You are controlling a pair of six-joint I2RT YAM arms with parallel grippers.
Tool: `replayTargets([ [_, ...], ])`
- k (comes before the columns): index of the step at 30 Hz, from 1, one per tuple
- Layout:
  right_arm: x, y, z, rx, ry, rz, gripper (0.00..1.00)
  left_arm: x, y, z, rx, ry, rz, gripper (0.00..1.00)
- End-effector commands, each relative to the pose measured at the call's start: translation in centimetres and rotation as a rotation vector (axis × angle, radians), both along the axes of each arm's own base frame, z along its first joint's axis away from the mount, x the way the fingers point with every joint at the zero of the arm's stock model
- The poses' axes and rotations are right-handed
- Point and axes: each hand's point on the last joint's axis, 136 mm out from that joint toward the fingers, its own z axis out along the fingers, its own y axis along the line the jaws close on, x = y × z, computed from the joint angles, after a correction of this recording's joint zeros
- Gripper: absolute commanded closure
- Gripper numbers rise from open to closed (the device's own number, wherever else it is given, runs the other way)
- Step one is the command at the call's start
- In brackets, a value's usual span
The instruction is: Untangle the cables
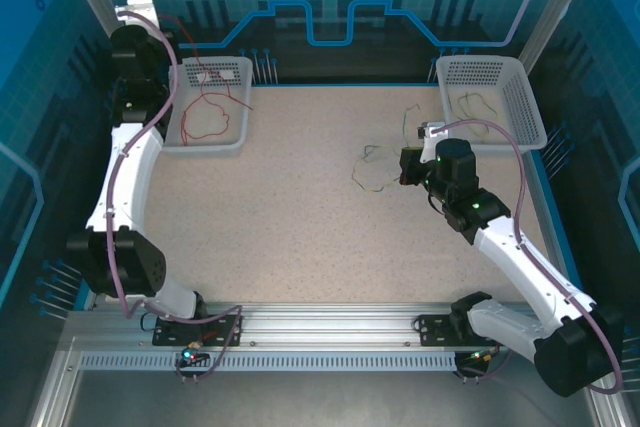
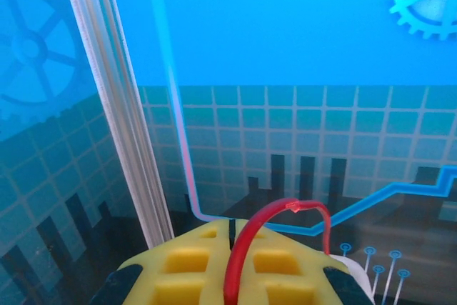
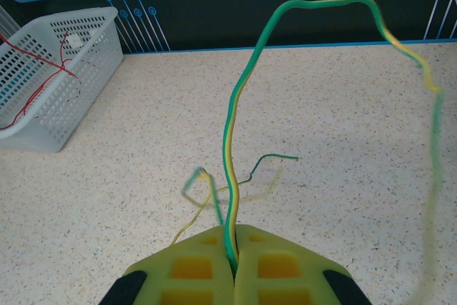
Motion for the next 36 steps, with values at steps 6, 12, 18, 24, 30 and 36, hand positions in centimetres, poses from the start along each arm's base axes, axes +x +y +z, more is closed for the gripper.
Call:
replayTargets([
  [6,-0.2,0.2,1.6,-0.006,-0.047,0.01,1.0,3.7,1.4,-9.2,0.022,0.199,0.024,1.0],
  [12,-0.5,-0.1,1.8,-0.024,-0.053,0.007,1.0,5.6,1.8,-17.2,0.077,0.441,0.061,1.0],
  [18,-0.6,-0.1,1.9,-0.03,-0.048,0.007,1.0,6.1,1.9,-21.5,0.042,0.568,0.114,1.0],
  [24,-0.4,-0.3,1.8,-0.038,-0.041,-0.002,1.0,4.4,-2.9,-13.8,0.021,0.387,-0.012,1.0],
  [30,-0.2,0.4,1.7,-0.011,-0.036,0.014,1.0,0.8,-5.2,-3.0,-0.083,0.134,-0.111,1.0],
  [36,-0.2,0.2,1.7,-0.022,-0.036,0.001,1.0,-3.9,-5.5,6.8,-0.117,-0.094,-0.142,1.0],
])
